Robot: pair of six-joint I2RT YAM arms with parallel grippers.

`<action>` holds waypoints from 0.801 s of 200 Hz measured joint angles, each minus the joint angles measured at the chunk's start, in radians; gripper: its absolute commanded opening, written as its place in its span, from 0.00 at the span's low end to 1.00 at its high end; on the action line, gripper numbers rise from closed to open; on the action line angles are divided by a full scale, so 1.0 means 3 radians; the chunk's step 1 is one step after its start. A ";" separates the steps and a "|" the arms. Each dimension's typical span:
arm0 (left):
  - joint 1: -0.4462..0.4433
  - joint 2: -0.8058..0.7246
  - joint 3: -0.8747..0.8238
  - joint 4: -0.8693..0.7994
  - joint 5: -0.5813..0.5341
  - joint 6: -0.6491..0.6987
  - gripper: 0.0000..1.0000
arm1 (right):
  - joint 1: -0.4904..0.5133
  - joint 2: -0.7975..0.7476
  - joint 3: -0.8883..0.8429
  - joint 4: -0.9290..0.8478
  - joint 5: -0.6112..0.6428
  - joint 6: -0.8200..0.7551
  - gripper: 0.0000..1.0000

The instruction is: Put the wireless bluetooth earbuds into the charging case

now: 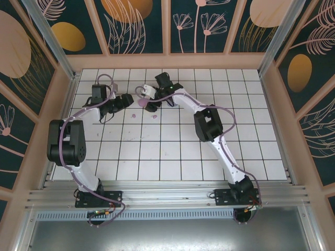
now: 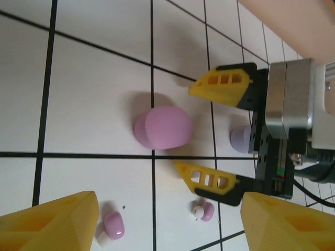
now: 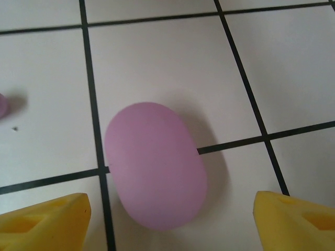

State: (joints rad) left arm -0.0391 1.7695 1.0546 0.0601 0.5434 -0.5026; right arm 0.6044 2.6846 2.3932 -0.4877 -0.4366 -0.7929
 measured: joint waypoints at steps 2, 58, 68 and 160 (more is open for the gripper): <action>0.0000 0.0003 -0.0009 0.0001 0.0000 0.0000 0.71 | 0.0000 0.0003 0.0003 0.0003 0.0004 -0.0008 0.84; 0.0000 0.0033 -0.0092 0.0013 0.0008 0.0005 0.71 | 0.0069 0.0144 0.0192 0.0083 0.0083 -0.0263 0.87; 0.0000 0.0033 -0.0092 0.0011 0.0008 0.0013 0.71 | 0.0093 0.0159 0.0200 0.0098 0.0078 -0.0304 0.86; 0.0000 0.0011 -0.0118 -0.0041 -0.0008 0.0102 0.72 | 0.0174 0.0167 0.0226 -0.0154 -0.0043 -0.0367 0.51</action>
State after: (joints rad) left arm -0.0391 1.7729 1.0191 0.0479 0.5411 -0.4721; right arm 0.6567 2.7346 2.4611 -0.5339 -0.4496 -0.9031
